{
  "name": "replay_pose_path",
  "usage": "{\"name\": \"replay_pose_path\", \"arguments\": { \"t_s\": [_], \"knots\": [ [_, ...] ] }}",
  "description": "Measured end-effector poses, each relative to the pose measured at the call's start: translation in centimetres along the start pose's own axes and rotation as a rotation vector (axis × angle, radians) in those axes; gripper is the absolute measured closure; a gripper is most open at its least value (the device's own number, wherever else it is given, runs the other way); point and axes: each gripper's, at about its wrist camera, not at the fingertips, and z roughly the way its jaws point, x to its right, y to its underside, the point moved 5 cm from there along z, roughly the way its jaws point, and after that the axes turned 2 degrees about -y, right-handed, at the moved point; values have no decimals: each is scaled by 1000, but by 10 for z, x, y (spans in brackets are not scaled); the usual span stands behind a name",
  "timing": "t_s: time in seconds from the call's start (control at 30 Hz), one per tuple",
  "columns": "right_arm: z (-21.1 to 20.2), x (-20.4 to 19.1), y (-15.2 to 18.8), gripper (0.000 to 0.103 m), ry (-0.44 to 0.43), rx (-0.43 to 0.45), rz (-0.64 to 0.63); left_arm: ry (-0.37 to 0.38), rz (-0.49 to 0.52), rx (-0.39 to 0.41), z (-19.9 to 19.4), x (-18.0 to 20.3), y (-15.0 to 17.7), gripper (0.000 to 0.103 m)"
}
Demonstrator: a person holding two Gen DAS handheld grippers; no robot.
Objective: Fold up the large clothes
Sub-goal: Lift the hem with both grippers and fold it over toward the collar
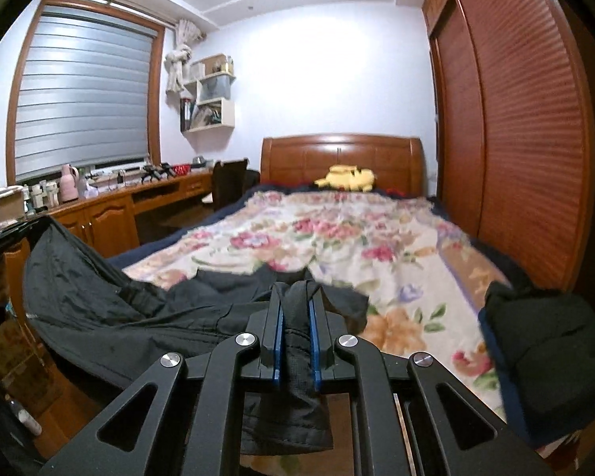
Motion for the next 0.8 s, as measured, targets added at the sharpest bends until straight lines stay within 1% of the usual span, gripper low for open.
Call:
{"name": "replay_pose_path", "arguments": {
  "t_s": [0.1,0.17,0.23,0.27,0.33,0.4,0.47,0.63,0.7,0.8],
  "knots": [
    [-24,-5,-7,93,-13,21,-18,0,16,21,-5,2,-15,97],
    [-34,-5,-10,93,-26,28,-12,14,4,33,-8,3,-29,97],
    [-46,-4,-17,93,-11,48,-23,11,12,52,-12,5,-39,97],
    [-44,-2,-16,93,-8,55,-26,6,12,58,-11,4,-44,97],
    [-52,0,-23,93,-10,74,-19,4,2,57,-5,0,-48,97],
    [-46,5,-24,93,-6,78,-19,-9,-10,35,11,-8,-46,97],
    [-26,10,-22,93,-5,59,-10,-35,-11,5,28,-12,-40,97],
    [50,20,-14,93,37,-41,6,-126,9,-128,102,-24,-2,97],
    [83,26,-3,93,59,-94,13,-142,14,-186,130,-28,20,97],
    [131,34,25,93,83,-188,22,-147,0,-272,170,-34,55,97]
  ]
}}
